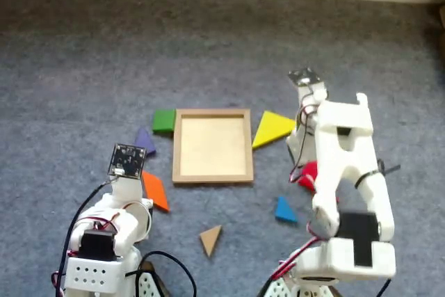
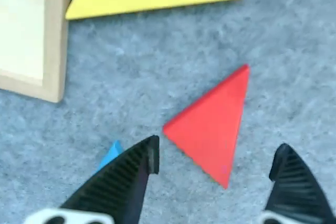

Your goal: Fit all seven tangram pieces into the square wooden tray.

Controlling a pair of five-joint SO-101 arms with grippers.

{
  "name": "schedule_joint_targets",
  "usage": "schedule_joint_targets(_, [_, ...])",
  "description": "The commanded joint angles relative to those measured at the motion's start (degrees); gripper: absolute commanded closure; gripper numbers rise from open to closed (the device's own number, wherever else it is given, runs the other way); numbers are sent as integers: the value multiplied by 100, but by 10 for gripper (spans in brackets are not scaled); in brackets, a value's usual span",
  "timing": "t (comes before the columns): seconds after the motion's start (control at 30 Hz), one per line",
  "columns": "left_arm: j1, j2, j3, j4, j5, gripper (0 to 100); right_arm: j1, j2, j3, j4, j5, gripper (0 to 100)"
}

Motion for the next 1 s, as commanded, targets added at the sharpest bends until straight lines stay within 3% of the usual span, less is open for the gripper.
schedule_joint_targets(0.0, [92, -286, 110, 18, -35, 995, -207, -875, 514, -224, -273, 665])
schedule_joint_targets(0.47, [92, -286, 110, 18, -35, 995, -180, -1051, 2325, -2387, -413, 665])
schedule_joint_targets(0.97, [92, -286, 110, 18, -35, 995, 154, -1042, 2633, -2941, -396, 666])
